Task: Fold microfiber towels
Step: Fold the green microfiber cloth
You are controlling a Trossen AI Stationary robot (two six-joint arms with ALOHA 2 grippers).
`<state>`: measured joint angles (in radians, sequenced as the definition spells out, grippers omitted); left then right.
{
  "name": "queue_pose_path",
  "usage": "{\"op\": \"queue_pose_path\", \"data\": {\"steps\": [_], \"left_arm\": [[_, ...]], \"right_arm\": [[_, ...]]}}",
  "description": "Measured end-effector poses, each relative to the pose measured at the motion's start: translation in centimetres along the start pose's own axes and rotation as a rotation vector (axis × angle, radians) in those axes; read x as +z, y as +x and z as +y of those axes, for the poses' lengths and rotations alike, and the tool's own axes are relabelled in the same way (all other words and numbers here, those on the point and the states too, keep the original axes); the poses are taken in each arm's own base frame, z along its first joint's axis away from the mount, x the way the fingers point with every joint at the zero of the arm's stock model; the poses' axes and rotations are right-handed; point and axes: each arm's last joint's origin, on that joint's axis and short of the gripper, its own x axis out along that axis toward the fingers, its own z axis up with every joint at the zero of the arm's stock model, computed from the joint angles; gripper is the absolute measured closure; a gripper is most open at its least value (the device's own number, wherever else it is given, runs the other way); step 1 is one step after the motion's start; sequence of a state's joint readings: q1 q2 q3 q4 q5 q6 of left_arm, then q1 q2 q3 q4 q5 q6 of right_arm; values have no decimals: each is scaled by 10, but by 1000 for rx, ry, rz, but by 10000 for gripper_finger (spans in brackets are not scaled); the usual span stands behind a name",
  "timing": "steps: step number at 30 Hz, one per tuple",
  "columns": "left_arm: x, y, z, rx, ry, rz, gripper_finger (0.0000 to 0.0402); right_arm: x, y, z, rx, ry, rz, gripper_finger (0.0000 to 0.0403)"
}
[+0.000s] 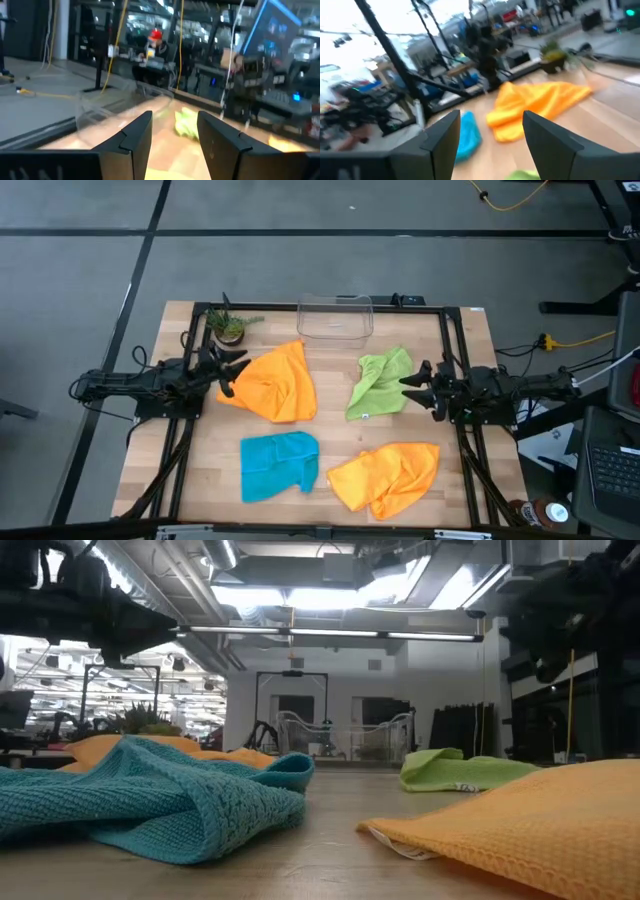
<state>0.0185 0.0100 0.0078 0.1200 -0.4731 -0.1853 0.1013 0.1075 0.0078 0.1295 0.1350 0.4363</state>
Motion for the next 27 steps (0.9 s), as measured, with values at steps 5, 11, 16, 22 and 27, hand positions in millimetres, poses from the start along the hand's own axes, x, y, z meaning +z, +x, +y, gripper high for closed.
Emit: {"op": "queue_pose_path", "data": {"steps": [5,11,16,22,27], "left_arm": [[9,0,-2,-44,-42,-80,250],[11,6,-10,-179,-143,-46,250],[26,27,-28,-227,-131,101,250],[40,81,-74,-285,82,279,250],[25,135,-110,-299,259,412,250]], "right_arm": [[5,8,2,-84,-44,51,185],[34,27,18,-113,-201,147,185],[49,51,28,-203,-264,402,185],[45,78,31,-301,-284,662,185],[38,89,29,-360,-252,811,185]]}}
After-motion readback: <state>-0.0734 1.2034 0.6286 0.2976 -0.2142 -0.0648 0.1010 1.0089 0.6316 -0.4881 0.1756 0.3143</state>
